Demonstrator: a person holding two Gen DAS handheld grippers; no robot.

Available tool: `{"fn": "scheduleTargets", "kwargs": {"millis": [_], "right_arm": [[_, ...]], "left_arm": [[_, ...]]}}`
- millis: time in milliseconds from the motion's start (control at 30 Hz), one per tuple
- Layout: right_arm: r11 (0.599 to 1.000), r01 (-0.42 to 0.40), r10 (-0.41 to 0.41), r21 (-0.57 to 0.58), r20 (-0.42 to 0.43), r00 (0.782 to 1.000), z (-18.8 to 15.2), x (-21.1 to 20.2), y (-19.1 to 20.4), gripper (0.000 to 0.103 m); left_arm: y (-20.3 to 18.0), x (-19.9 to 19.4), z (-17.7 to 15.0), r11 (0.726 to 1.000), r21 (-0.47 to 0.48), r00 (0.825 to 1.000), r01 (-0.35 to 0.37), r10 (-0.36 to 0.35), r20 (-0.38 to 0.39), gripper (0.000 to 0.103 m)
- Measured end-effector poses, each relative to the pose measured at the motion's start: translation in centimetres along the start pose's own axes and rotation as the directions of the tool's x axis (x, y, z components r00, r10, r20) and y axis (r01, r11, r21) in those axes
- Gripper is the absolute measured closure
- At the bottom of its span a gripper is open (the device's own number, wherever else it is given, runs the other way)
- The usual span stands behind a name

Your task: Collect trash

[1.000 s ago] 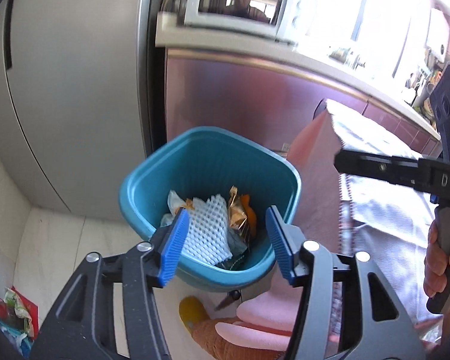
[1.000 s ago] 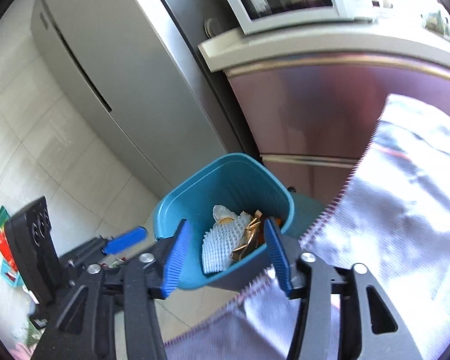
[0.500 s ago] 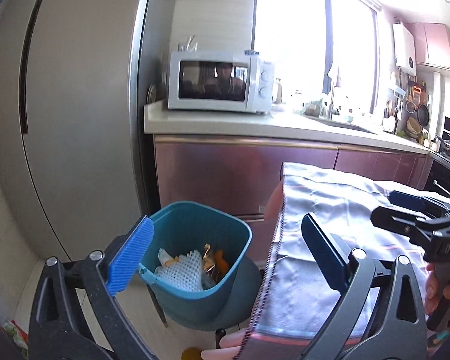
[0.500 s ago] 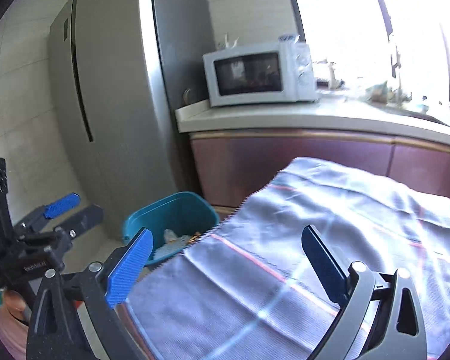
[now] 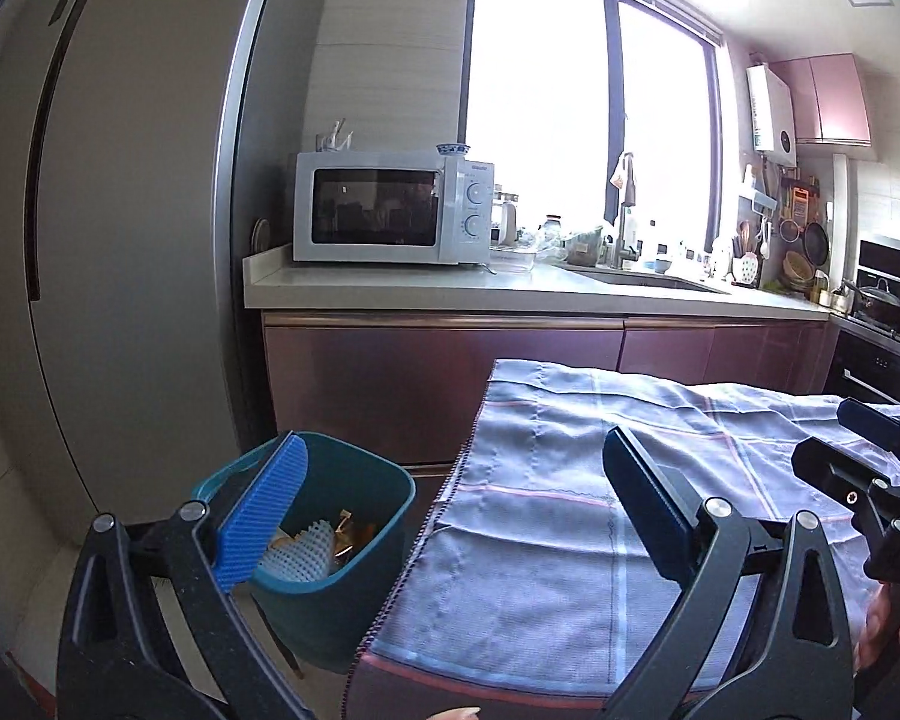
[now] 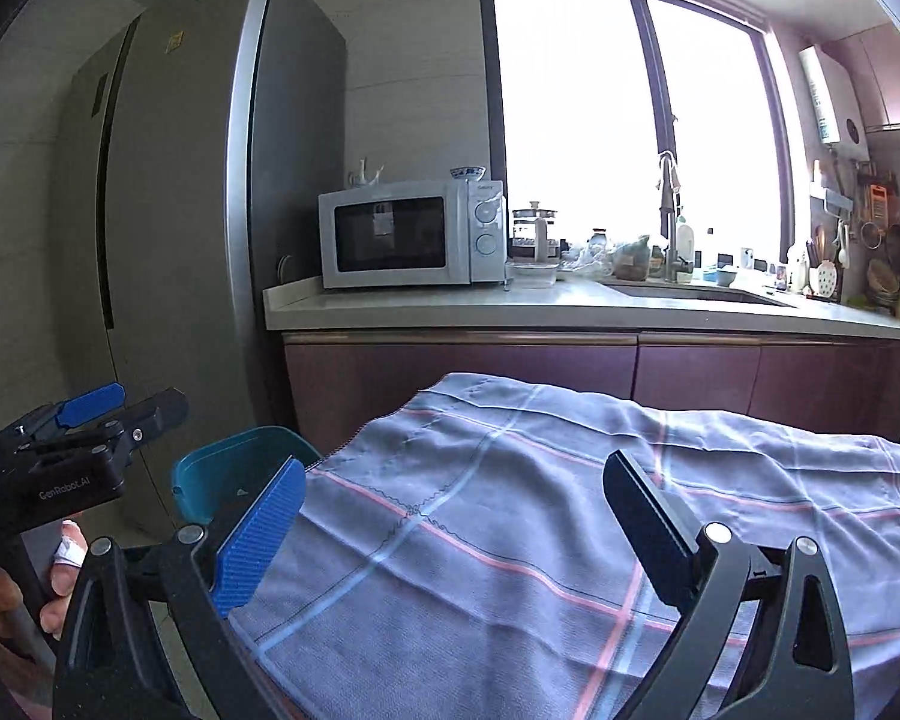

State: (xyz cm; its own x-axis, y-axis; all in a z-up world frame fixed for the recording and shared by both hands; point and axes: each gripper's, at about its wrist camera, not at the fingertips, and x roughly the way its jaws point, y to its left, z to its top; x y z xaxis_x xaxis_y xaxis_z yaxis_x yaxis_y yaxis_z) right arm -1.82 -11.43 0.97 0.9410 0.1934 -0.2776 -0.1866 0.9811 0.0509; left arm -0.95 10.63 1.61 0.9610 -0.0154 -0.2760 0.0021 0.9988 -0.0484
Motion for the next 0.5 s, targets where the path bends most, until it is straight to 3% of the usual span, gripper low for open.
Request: {"fn": "scheduleTargets", "kwargs": {"millis": [500], "right_arm": [[0.991,0.121,-0.123,0.061,0.029,0.992,-1.1,-3.8,-3.7,0.007]], "left_arm": [[-3.8,-2.3,-0.7,0.999,0.046,0.998,0.003,-0.006,0.062,0.006]]}}
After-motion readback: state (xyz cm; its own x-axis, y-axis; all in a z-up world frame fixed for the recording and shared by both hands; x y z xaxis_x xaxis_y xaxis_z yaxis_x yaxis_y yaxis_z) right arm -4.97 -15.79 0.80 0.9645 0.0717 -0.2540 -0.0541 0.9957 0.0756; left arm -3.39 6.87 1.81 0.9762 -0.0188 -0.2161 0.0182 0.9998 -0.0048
